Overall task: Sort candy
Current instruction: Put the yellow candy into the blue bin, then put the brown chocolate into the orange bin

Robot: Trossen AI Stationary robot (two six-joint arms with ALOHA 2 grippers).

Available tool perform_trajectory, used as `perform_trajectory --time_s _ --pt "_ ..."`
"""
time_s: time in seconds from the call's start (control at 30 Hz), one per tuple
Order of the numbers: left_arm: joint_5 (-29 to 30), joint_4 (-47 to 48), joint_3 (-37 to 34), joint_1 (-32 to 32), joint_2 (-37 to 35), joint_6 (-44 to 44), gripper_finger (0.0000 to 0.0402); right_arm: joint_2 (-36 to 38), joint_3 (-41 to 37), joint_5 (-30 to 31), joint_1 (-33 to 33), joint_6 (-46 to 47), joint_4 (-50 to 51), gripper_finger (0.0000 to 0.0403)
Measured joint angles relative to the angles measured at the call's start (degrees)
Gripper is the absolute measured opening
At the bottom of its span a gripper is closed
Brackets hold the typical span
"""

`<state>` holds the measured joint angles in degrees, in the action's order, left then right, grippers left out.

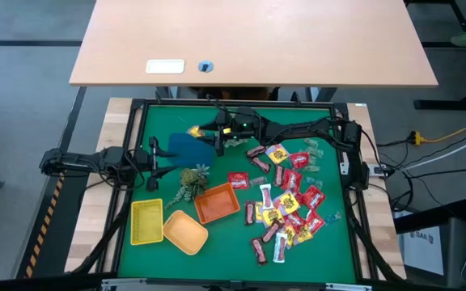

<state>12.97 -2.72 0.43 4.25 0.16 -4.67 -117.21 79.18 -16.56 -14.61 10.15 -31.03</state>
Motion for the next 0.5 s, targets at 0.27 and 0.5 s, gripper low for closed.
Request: perform_trajectory --time_s 0.27,0.5 --pt "0.0 0.0 0.0 0.0 0.0 0.1 0.0179 0.1 0.0 0.4 0.0 -0.1 16.8 0.0221" --pt "0.0 0.0 0.0 0.0 0.0 0.2 0.0179 0.2 0.0 -0.5 0.1 -0.2 26.0 0.0221"
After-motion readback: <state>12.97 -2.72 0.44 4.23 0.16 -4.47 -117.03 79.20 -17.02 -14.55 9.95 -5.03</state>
